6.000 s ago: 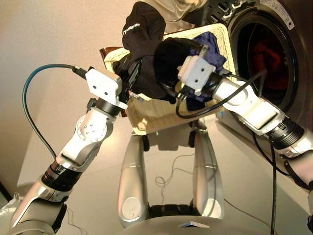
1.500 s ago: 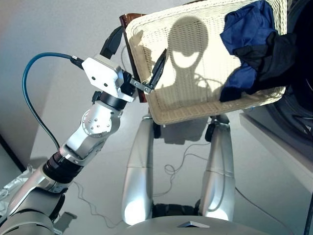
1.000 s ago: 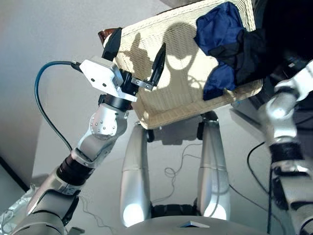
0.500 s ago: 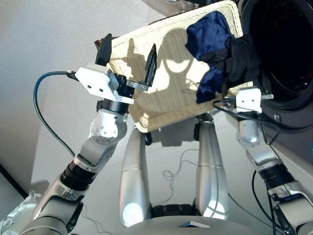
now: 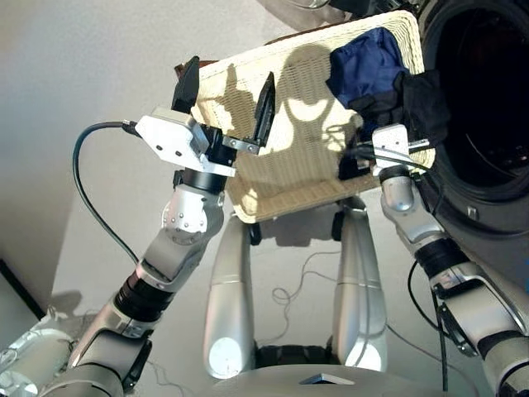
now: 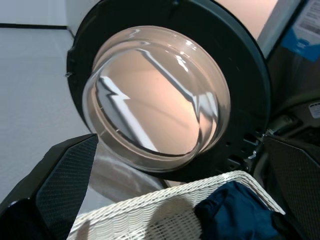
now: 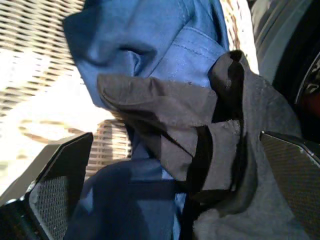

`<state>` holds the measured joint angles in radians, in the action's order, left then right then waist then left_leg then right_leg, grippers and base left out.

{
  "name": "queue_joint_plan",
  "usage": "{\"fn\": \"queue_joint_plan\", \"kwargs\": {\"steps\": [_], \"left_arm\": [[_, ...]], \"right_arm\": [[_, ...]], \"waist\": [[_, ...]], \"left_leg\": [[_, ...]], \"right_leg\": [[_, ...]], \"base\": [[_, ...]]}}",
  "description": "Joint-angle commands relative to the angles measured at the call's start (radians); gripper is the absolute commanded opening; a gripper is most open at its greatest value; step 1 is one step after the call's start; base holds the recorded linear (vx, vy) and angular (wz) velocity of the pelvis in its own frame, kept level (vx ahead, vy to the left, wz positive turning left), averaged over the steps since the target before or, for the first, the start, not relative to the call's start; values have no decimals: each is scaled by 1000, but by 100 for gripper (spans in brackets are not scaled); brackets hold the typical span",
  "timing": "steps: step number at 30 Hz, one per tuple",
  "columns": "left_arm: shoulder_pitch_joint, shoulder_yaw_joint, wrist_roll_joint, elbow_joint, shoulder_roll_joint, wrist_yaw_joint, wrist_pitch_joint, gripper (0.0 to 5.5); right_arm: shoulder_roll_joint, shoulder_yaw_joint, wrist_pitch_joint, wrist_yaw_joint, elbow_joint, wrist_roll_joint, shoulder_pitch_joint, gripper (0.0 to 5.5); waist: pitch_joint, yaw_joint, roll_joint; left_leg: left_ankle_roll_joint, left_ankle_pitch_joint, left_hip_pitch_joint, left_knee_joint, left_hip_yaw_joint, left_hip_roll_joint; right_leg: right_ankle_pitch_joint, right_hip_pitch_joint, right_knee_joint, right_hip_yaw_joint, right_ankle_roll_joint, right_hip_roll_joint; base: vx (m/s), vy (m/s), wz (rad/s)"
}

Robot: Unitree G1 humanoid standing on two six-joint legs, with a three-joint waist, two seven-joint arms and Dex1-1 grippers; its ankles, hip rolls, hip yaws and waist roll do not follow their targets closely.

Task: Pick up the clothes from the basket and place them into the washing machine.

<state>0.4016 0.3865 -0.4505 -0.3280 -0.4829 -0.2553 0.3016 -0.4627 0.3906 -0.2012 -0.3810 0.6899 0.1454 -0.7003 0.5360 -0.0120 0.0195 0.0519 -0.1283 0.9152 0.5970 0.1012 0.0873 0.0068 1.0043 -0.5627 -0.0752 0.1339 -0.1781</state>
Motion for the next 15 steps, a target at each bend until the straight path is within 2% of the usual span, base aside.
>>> {"fn": "queue_joint_plan", "kwargs": {"steps": [1, 15], "left_arm": [[-4, -27, -5, -132, 15, 17, 67, 550], [17, -17, -17, -136, 14, 7, 55, 550]], "right_arm": [[-17, 3, -10, -8, 2, 32, -49, 550], [-52, -7, 34, -21, 365, 126, -273, 550]], "waist": [[-16, -27, 57], [-16, -53, 79]], "left_leg": [[33, 55, 16, -42, -16, 15], [35, 41, 78, 0, -22, 16]], "right_leg": [[-53, -35, -10, 36, -12, 14], [-67, 23, -49, 47, -18, 10]], "base": [[0, 0, 0], [0, 0, 0]]}}
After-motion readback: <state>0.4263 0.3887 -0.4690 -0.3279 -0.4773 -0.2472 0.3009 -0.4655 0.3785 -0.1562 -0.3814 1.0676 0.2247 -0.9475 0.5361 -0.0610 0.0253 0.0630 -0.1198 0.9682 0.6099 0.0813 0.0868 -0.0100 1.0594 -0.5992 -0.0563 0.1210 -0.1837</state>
